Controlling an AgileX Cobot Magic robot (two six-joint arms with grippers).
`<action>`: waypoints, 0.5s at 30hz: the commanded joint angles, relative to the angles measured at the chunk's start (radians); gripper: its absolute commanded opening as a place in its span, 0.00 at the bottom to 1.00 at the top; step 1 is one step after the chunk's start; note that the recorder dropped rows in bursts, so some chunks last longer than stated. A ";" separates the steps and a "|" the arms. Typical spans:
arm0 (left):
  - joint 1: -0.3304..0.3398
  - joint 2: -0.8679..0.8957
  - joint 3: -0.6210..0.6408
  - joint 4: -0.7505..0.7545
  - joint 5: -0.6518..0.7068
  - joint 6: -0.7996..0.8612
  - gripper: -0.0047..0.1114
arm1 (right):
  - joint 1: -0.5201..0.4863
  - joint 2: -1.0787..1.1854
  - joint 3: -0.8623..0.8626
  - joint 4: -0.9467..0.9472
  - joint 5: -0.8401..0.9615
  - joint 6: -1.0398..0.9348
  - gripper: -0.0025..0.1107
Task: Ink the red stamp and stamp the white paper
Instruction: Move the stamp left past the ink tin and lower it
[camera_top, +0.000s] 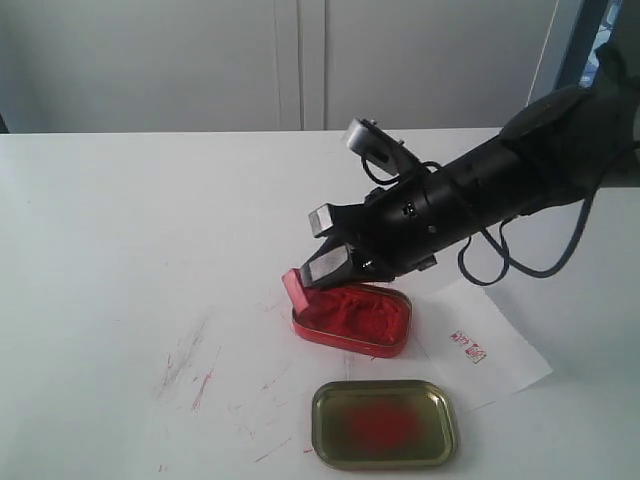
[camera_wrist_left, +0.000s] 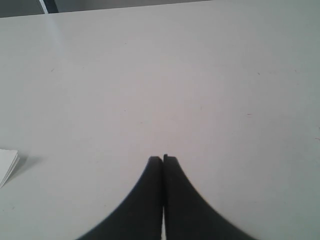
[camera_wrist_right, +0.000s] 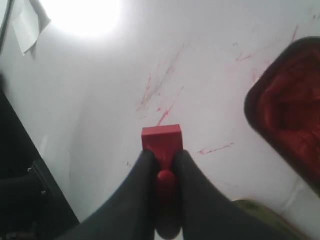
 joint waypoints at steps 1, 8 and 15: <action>-0.001 -0.003 0.004 -0.009 0.003 0.000 0.04 | 0.047 0.020 -0.009 0.085 -0.017 -0.068 0.02; -0.001 -0.003 0.004 -0.009 0.003 0.000 0.04 | 0.125 0.087 -0.009 0.099 -0.043 -0.071 0.02; -0.001 -0.003 0.004 -0.009 0.003 0.000 0.04 | 0.180 0.140 -0.009 0.138 -0.103 -0.071 0.02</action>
